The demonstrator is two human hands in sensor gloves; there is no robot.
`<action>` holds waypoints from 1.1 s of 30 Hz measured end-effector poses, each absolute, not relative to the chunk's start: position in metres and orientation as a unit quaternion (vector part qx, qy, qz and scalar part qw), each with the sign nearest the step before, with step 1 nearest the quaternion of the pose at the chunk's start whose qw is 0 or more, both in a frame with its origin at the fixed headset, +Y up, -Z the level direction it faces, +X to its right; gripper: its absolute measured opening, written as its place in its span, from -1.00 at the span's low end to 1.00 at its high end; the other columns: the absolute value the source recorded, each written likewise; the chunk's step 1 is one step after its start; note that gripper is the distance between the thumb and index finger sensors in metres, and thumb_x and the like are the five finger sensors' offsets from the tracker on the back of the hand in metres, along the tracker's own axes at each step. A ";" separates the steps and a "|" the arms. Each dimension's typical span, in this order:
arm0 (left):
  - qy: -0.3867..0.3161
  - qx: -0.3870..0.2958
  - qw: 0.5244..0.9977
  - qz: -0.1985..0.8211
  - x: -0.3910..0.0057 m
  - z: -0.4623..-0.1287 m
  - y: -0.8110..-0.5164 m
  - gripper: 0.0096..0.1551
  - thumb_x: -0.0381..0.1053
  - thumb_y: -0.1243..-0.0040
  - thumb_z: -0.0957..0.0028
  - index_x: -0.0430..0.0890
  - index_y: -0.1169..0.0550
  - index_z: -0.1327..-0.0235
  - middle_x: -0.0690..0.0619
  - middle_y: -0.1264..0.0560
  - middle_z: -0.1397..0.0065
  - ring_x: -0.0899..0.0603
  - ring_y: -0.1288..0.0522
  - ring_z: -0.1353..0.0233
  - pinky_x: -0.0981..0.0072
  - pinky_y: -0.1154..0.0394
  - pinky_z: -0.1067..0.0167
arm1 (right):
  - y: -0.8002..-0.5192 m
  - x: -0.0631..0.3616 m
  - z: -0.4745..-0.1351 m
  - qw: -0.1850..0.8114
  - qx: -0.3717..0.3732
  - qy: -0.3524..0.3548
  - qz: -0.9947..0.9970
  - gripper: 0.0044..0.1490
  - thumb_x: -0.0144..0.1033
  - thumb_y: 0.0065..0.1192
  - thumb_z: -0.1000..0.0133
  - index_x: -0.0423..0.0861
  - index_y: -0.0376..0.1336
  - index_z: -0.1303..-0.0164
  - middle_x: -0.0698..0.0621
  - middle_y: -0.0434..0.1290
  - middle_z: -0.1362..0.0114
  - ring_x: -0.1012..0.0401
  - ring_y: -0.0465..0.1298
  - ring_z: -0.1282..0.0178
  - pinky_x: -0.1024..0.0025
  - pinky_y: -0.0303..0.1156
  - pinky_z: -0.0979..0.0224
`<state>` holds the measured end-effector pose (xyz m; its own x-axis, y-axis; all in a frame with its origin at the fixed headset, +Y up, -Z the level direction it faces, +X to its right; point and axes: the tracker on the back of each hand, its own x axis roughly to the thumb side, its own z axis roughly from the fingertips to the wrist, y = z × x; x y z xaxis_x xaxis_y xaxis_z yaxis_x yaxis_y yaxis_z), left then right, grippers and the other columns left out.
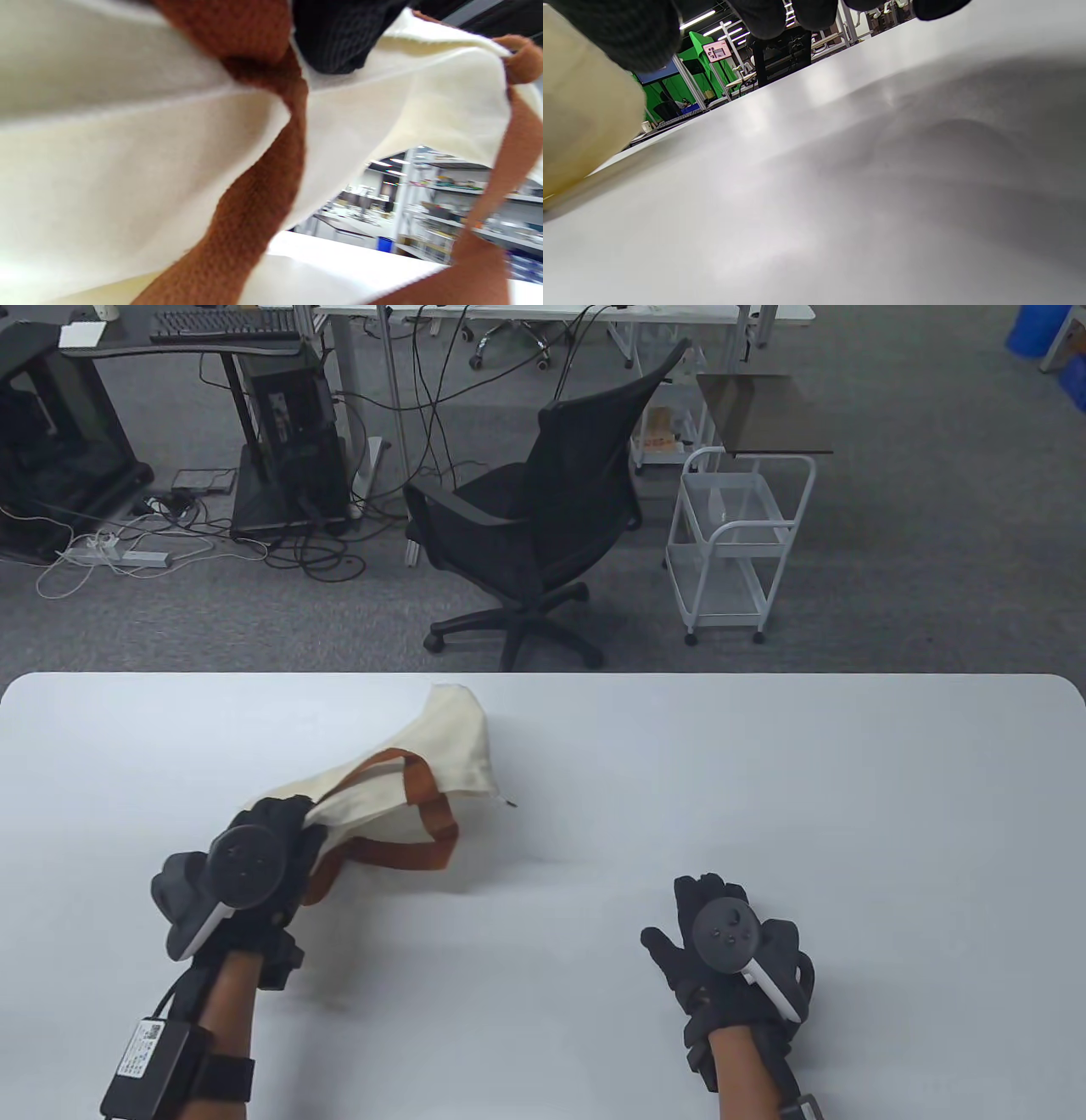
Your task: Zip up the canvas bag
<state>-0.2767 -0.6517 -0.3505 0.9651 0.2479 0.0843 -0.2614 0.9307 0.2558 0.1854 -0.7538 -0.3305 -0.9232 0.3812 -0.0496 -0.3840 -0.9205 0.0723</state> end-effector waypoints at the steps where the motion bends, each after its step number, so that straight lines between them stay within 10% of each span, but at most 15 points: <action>1: -0.038 0.132 0.982 0.129 -0.265 -0.349 -0.656 -0.46 0.17 -0.19 -0.14 0.09 -0.43 -0.37 0.01 -0.49 -0.35 -0.14 -0.57 -0.24 0.09 -0.56 -0.26 | -0.754 0.187 -0.330 0.198 -0.019 0.040 0.979 0.04 0.28 0.12 -0.17 -0.05 -0.07 -0.73 -0.21 -0.11 -0.81 -0.20 -0.13 -0.73 -0.34 0.04 -0.53; 9: -0.146 0.034 0.989 -0.003 -0.168 -0.330 -0.724 -0.46 0.18 -0.20 -0.10 0.14 -0.45 -0.36 0.04 -0.49 -0.39 -0.14 -0.56 -0.31 0.05 -0.53 -0.34 | -0.756 0.192 -0.332 0.221 -0.013 0.051 0.974 -0.08 0.10 0.13 -0.22 -0.09 0.00 -0.71 -0.23 -0.07 -0.80 -0.22 -0.09 -0.72 -0.34 0.06 -0.52; 15: -0.142 -0.078 0.987 0.001 -0.168 -0.335 -0.755 -0.37 0.23 -0.10 -0.10 0.13 -0.41 -0.46 -0.03 -0.33 -0.62 -0.27 -0.40 -0.58 -0.12 -0.38 -0.49 | -0.767 0.152 -0.328 0.164 0.068 0.219 0.959 0.04 0.09 0.33 -0.19 -0.20 0.00 -0.71 -0.29 -0.05 -0.80 -0.26 -0.06 -0.71 -0.35 0.05 -0.53; 22: -0.156 -0.175 0.972 0.025 -0.177 -0.345 -0.762 -0.06 0.45 -0.06 0.02 0.19 -0.18 -0.67 -0.03 -0.06 -0.81 -0.35 -0.09 -0.77 -0.31 -0.12 -0.64 | -0.766 0.122 -0.327 0.043 0.029 0.060 0.997 -0.28 -0.01 0.28 -0.19 -0.09 0.29 -0.52 -0.22 0.32 -0.62 -0.19 0.31 -0.57 -0.23 0.25 -0.47; 33: -0.086 -0.245 0.955 0.146 -0.229 -0.359 -0.761 -0.09 0.28 -0.18 -0.11 0.27 -0.08 -0.71 -0.11 0.22 -0.82 -0.44 0.26 -0.74 -0.37 0.16 -0.60 | -0.735 0.138 -0.326 0.163 0.113 -0.019 0.980 -0.40 -0.11 0.35 -0.10 0.00 0.43 -0.37 0.04 0.75 0.09 0.07 0.70 0.08 -0.04 0.56 -0.14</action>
<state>-0.2290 -0.7611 -0.3589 0.9426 0.3210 0.0917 -0.2370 0.8370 -0.4932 0.1384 -0.7350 -0.3258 -0.9212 0.3160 0.2271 -0.3244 -0.9459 0.0003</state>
